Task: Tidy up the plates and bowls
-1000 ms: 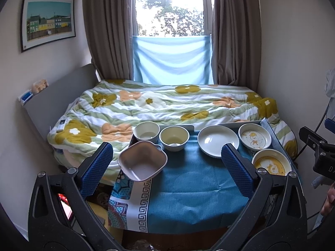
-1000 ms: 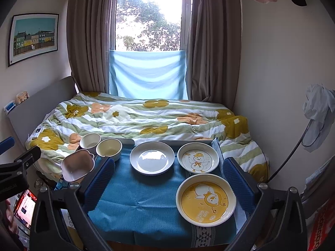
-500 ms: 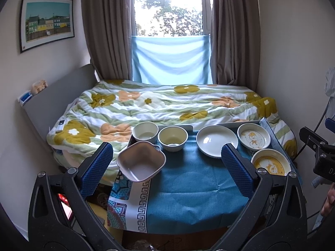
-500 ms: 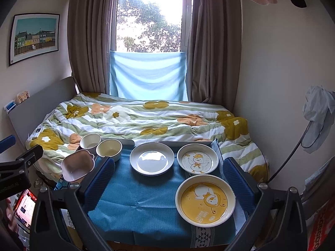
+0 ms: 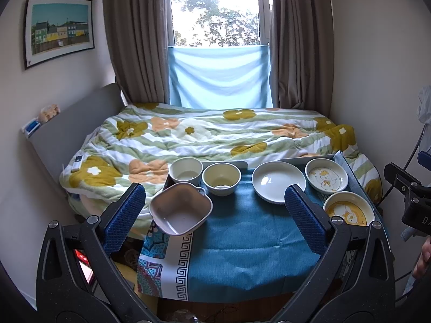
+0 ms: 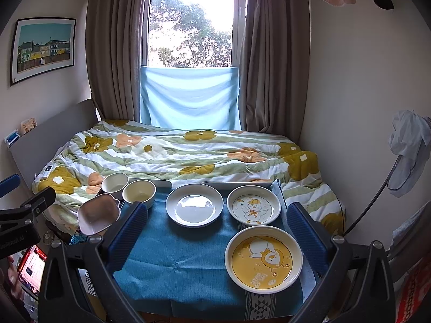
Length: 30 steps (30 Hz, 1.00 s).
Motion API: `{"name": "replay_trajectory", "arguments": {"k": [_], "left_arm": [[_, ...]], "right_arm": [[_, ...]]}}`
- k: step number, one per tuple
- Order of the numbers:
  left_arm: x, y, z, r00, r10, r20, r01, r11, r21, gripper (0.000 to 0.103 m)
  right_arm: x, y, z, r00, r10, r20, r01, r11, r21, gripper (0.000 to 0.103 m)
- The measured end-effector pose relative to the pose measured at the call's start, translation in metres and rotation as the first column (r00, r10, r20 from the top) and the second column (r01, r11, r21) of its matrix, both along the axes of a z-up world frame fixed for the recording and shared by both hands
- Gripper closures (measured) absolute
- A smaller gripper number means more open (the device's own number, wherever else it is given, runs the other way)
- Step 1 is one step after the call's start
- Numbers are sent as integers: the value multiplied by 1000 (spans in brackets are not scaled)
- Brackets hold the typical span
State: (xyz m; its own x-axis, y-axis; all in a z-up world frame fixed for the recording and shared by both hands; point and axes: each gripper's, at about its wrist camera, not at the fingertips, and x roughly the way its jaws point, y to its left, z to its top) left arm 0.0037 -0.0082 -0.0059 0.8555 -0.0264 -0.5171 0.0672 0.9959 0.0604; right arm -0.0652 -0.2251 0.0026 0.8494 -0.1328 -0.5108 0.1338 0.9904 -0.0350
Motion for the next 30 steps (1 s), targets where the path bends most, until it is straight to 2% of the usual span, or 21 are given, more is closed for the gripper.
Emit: {"name": "replay_trajectory", "arguments": {"k": [30], "left_arm": [[2, 6, -2, 1000, 7, -7, -7, 1000, 8, 0]], "right_arm": [[0, 8, 0, 1000, 9, -3, -9, 1000, -1, 0]]}}
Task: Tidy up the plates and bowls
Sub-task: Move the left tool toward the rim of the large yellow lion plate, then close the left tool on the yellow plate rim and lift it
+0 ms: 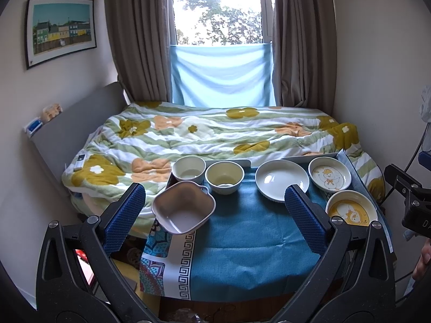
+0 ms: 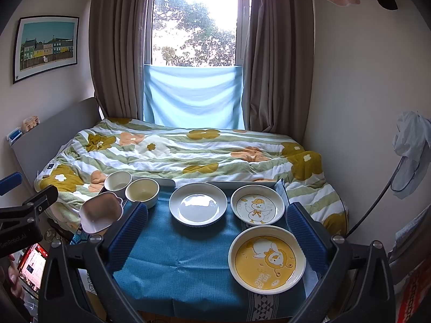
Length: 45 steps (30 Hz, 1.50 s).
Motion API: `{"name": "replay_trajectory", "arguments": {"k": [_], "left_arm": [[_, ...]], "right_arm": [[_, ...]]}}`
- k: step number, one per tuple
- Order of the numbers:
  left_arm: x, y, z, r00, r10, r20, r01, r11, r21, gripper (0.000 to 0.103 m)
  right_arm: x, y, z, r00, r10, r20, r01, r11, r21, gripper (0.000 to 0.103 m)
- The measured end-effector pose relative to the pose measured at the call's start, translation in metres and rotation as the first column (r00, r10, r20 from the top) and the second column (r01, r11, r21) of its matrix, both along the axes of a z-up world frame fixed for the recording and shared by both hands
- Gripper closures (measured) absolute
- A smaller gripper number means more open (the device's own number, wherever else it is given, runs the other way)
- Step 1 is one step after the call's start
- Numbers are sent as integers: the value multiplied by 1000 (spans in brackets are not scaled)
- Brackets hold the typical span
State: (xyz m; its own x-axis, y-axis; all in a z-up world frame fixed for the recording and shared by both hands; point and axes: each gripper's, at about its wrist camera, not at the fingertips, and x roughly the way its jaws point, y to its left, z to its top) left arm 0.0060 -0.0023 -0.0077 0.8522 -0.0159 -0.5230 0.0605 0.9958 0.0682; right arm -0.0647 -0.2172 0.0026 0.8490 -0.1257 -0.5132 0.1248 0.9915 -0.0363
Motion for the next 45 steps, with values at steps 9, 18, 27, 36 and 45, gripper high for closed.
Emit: {"name": "replay_trajectory", "arguments": {"k": [9, 18, 27, 36, 45], "left_arm": [[-1, -4, 1, 1000, -13, -2, 13, 1000, 11, 0], [32, -39, -14, 976, -194, -97, 195, 981, 3, 0], [84, -146, -95, 822, -473, -317, 478, 876, -69, 0], [140, -262, -218, 629, -560, -539, 588, 796, -141, 12], [163, -303, -288, 530, -540, -654, 586, 791, -178, 35]], "right_arm": [[0, -1, 0, 1000, -1, 2, 1, 1000, 2, 0], [-9, -26, -22, 996, -76, -38, 80, 990, 119, 0], [-27, -103, -95, 951, -248, -188, 289, 925, 246, 0], [-11, -189, -193, 908, -262, -327, 382, 837, 391, 18], [21, -242, -246, 908, -190, -373, 367, 790, 491, 52]]}}
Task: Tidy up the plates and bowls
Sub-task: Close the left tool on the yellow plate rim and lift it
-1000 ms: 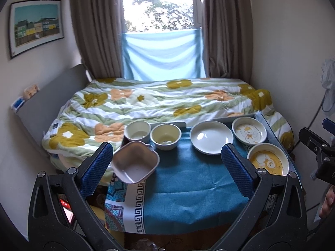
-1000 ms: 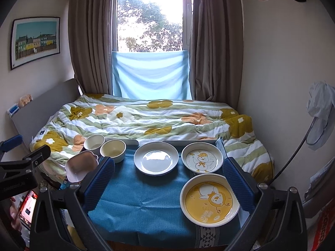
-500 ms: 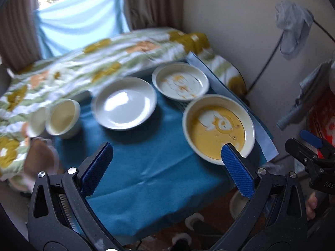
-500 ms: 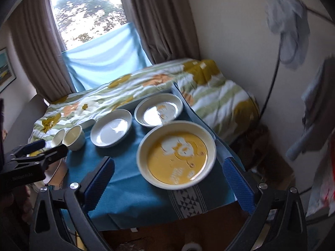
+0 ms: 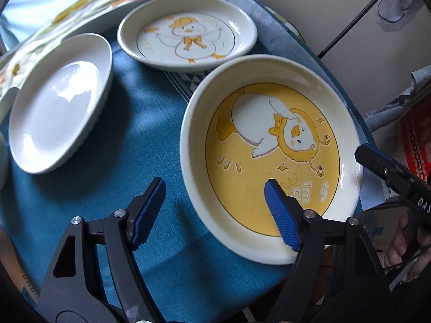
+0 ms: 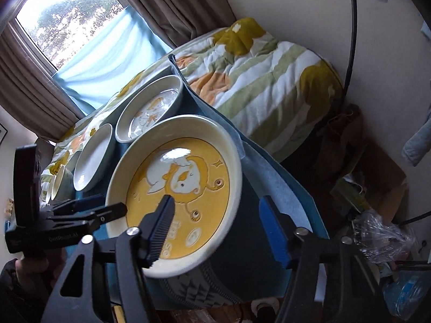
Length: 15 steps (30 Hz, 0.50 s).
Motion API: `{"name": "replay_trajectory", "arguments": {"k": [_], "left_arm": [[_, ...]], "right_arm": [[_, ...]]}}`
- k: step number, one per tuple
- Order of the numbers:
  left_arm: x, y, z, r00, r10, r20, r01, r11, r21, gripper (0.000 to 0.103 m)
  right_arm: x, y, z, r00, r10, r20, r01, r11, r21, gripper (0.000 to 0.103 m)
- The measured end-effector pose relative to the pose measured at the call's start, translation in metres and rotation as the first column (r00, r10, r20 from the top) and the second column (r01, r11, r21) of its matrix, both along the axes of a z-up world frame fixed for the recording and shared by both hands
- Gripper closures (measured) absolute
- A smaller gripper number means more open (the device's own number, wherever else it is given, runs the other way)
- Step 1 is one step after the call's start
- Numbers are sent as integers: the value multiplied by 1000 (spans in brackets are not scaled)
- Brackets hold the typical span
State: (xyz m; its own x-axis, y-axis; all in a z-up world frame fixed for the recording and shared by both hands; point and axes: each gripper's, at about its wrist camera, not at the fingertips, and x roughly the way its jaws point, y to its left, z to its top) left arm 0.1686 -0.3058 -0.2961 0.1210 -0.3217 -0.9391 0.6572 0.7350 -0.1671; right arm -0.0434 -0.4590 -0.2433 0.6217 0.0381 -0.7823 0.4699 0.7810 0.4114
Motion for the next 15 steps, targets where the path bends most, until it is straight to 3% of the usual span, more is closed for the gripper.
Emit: {"name": "replay_trajectory", "arguments": {"k": [3, 7, 9, 15], "left_arm": [[1, -7, -11, 1000, 1, -25, 0, 1000, 16, 45], [1, -16, -17, 1000, 2, -12, -2, 1000, 27, 56], [2, -10, -15, 999, 9, -36, -9, 1000, 0, 71], [10, -6, -20, 998, 40, -49, -41, 999, -19, 79]], "right_arm": [[4, -8, -7, 1000, 25, 6, -25, 999, 31, 69], [11, -14, -13, 999, 52, 16, -53, 997, 50, 78], [18, -15, -16, 998, 55, 5, -55, 997, 54, 83], [24, -20, -23, 998, 67, -9, -66, 997, 50, 92]]}}
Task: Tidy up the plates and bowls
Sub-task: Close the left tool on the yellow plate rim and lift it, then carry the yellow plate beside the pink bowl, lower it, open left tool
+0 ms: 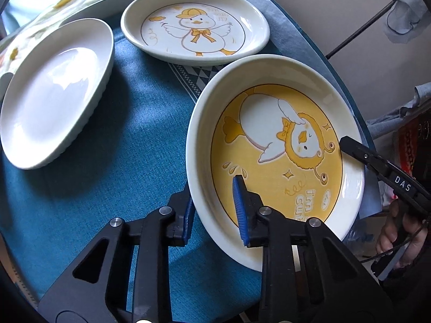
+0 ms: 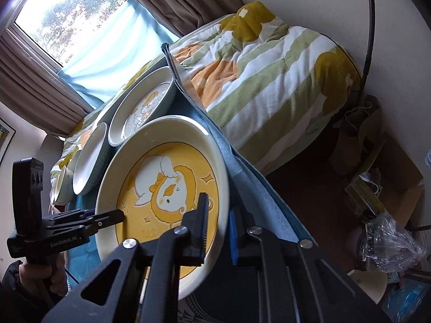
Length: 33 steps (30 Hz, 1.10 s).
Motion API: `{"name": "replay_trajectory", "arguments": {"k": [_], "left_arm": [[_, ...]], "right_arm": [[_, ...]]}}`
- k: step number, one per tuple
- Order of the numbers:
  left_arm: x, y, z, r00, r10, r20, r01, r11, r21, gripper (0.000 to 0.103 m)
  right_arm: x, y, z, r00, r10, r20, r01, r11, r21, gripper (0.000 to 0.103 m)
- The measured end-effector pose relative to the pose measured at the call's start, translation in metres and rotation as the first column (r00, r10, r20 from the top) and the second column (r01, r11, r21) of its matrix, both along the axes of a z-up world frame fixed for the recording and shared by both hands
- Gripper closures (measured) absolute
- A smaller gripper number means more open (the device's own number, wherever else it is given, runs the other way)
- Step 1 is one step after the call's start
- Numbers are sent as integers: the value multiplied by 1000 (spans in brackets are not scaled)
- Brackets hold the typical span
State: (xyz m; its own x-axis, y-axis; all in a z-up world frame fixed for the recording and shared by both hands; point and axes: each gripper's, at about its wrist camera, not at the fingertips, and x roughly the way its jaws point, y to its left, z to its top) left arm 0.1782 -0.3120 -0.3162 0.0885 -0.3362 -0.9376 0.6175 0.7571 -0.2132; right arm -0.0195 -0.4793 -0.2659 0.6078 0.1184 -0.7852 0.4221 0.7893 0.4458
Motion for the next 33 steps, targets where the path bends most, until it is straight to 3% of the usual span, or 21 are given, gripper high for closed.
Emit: {"name": "replay_trajectory", "arguments": {"k": [6, 12, 20, 27, 33], "left_arm": [[-7, 7, 12, 999, 8, 43, -9, 1000, 8, 79], [-17, 11, 31, 996, -7, 92, 7, 1000, -1, 79], [-25, 36, 49, 991, 45, 123, -41, 998, -37, 79], [-32, 87, 80, 975, 151, 164, -143, 988, -57, 79], [-46, 154, 104, 946, 258, 197, -252, 966, -54, 79]], "right_arm": [[5, 4, 2, 998, 48, -29, -50, 996, -69, 92], [4, 9, 7, 996, 82, -22, -84, 990, -116, 92], [6, 21, 20, 992, 125, 18, -121, 982, -145, 91], [19, 53, 53, 969, 241, 47, -229, 956, -184, 91], [37, 102, 73, 933, 354, 70, -336, 924, -185, 91]]}}
